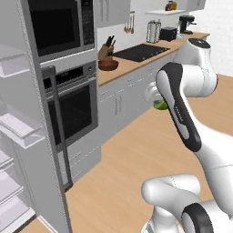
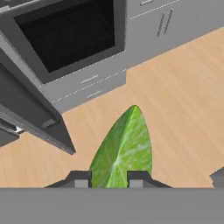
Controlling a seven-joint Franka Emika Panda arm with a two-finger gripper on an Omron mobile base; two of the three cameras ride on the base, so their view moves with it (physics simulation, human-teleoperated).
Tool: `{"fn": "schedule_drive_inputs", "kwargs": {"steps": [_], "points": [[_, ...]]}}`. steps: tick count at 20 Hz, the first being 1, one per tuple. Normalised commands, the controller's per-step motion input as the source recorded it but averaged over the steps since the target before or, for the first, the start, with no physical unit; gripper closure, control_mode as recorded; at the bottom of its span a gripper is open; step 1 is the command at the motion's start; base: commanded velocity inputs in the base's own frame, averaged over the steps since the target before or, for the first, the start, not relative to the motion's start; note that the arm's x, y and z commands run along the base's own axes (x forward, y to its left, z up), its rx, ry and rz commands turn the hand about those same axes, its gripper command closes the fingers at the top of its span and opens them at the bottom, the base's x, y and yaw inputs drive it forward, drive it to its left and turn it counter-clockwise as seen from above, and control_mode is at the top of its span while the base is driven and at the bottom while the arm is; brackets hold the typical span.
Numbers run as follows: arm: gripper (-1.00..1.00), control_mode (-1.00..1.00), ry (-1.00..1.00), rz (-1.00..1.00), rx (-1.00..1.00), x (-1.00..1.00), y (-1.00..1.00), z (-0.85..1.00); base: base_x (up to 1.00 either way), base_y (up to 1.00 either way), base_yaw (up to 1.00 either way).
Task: Grab a lemon wedge from the fridge and one ice cube from the ice bowl, and put them in the glass of lemonade.
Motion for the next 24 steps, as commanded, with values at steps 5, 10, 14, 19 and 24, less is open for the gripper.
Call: {"fn": "schedule_drive_inputs", "kwargs": {"steps": [5,10,14,19,24], "points": [[1.0,1.0,0.0,0.0,0.0,0.0,0.0,0.0,1.0,-0.09,-0.03],[1.0,1.0,0.0,0.0,0.0,0.0,0.0,0.0,1.0,0.0,-0.1],[1.0,1.0,0.0,0.0,0.0,0.0,0.0,0.0,1.0,-0.1,-0.01],[1.0,1.0,0.0,0.0,0.0,0.0,0.0,0.0,1.0,-0.22,0.03],[1.0,1.0,0.0,0.0,0.0,0.0,0.0,0.0,0.98,-0.46,0.19]]}}
